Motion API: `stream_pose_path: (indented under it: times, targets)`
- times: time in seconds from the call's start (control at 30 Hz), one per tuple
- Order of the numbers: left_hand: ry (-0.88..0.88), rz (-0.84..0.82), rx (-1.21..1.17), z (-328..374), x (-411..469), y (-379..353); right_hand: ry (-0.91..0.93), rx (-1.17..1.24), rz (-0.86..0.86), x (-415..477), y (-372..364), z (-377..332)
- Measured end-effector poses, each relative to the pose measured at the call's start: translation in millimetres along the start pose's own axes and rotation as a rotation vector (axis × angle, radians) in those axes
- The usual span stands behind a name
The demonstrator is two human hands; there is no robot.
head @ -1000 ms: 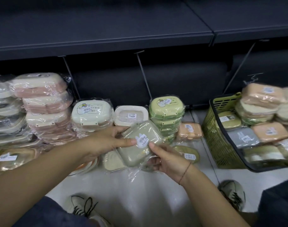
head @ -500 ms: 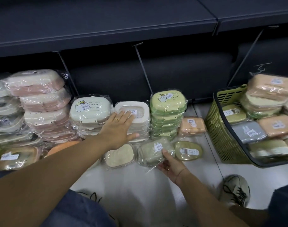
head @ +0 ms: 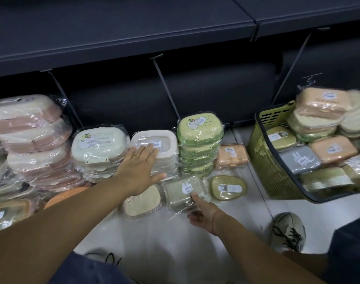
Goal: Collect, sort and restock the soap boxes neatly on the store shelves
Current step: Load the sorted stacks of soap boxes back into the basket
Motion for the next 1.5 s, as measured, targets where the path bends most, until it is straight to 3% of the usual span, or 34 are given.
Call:
stream_pose_path:
  times: [0.13, 0.23, 0.37, 0.5, 0.6, 0.67, 0.73, 0.8, 0.87, 1.0, 1.1, 1.23, 1.43, 1.5]
  targets:
    - [-0.016, 0.058, -0.085, 9, 0, 13, 0.000, -0.381, -0.182, -35, 33, -54]
    - [-0.116, 0.149, -0.216, 48, 2, 40, 0.139, -0.445, -0.290, -68, 77, -133]
    - [-0.313, 0.173, -0.430, 144, 20, 81, 0.388, -0.454, -0.103, -108, 164, -246]
    - [-0.403, 0.116, -0.641, 248, 62, 102, 0.548, -0.385, 0.358, -102, 266, -312]
    - [-0.363, 0.035, -0.683, 303, 101, 109, 0.560, -0.589, 0.626, -77, 323, -332]
    - [-0.318, -0.015, -0.684, 332, 125, 112, 0.621, -0.852, 0.658, -60, 342, -340]
    - [-0.252, -0.098, -0.674, 355, 146, 114, 0.689, -1.123, 0.528, -46, 348, -348]
    - [-0.178, -0.202, -0.639, 372, 166, 110, 0.705, -1.248, 0.387, -32, 351, -352]
    - [-0.114, -0.292, -0.589, 381, 186, 100, 0.740, -1.260, 0.358, -19, 358, -351]
    - [0.040, -0.486, -0.692, 387, 209, 88, 0.889, -1.198, 0.499, -8, 369, -341]
    - [0.100, -0.597, -0.728, 390, 218, 86, 0.887, -1.143, 0.531, -8, 374, -335]
    - [0.092, -0.601, -0.605, 391, 221, 88, 0.852, -1.092, 0.521, -11, 383, -335]
    - [0.098, -0.850, -0.796, 391, 214, 79, 0.842, -0.998, 0.355, -22, 394, -329]
    - [0.077, -0.821, -0.851, 396, 210, 76, 0.855, -0.954, 0.371, -25, 395, -324]
Point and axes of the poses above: each hand's wrist, its own x-axis towards the middle knuckle, its own y-axis out of the back of the hand, z = x × y, the point moved 1 cm from there along x, towards the middle knuckle, and after that the axes turned 9 degrees about y, right-handed, at the moved point
